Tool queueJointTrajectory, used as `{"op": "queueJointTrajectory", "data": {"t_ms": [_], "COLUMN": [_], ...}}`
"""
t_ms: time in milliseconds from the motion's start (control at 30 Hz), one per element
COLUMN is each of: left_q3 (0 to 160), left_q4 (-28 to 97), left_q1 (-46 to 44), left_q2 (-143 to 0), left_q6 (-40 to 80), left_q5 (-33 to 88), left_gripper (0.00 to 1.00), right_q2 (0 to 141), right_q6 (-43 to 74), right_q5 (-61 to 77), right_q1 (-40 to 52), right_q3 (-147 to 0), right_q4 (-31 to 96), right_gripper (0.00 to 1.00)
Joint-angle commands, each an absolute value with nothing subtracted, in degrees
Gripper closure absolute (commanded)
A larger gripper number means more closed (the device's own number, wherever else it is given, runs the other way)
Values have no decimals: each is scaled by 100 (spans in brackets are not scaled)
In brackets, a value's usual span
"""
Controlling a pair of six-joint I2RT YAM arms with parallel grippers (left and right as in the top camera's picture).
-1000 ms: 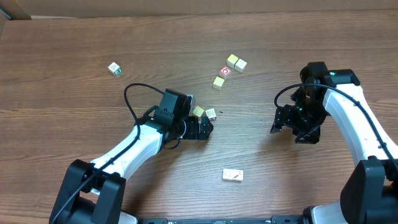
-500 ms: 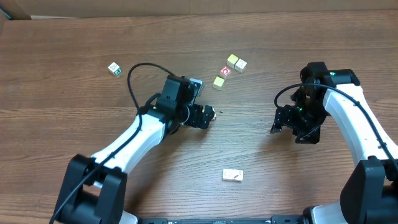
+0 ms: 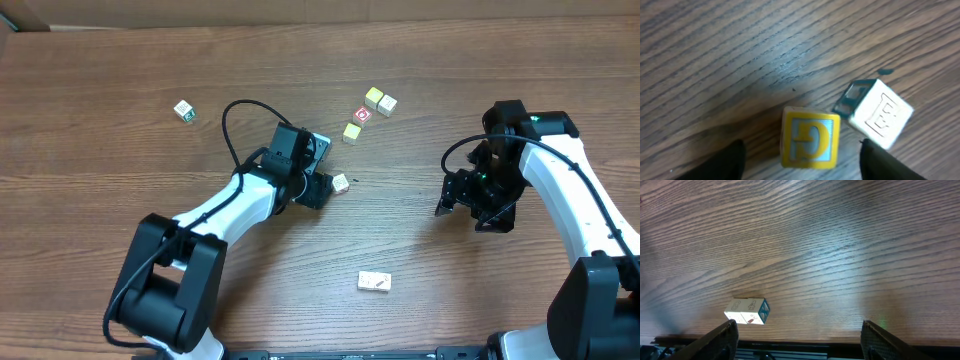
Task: Flip 4 blocks
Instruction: 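Grasp the yellow block near the center with the left gripper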
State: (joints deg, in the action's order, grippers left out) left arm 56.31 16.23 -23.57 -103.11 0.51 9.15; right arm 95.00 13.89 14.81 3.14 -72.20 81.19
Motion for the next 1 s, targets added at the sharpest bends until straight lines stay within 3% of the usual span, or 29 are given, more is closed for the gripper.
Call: {"op": "queueJointTrajectory", "data": {"t_ms": [0,167,367,433,500,967], "left_q3": [5763,5787,5953,6023,6095,6877], "left_q4": [1551,1470,1455,1494,1573,3721], "left_q1": [-2316,-2316,-2316,-2316,-2316,-2324], "left_q2": [-10547,-10575,-10575,-10575,-10575,-10217], "left_q6": [-130,-130,-128,-99,58,1085], "left_q5": [838,834,836,838,838,1433], "left_gripper": [43,58,67,85,93,96], "right_q2": [9504,9504,9504,9504,9504,9504], "right_q6": [1365,1367,1369,1367,1367,1363], "right_q5": [1511,1514,1514,1514,1514,1511], "right_q1": [325,325,325,325,325,325], "right_q3": [-7273,-7273,-7273,-7273,-7273,-7273], "right_q4": [8119,8121,8141,8141,8138,8134], "right_gripper": [21,21,21,21,21,21]}}
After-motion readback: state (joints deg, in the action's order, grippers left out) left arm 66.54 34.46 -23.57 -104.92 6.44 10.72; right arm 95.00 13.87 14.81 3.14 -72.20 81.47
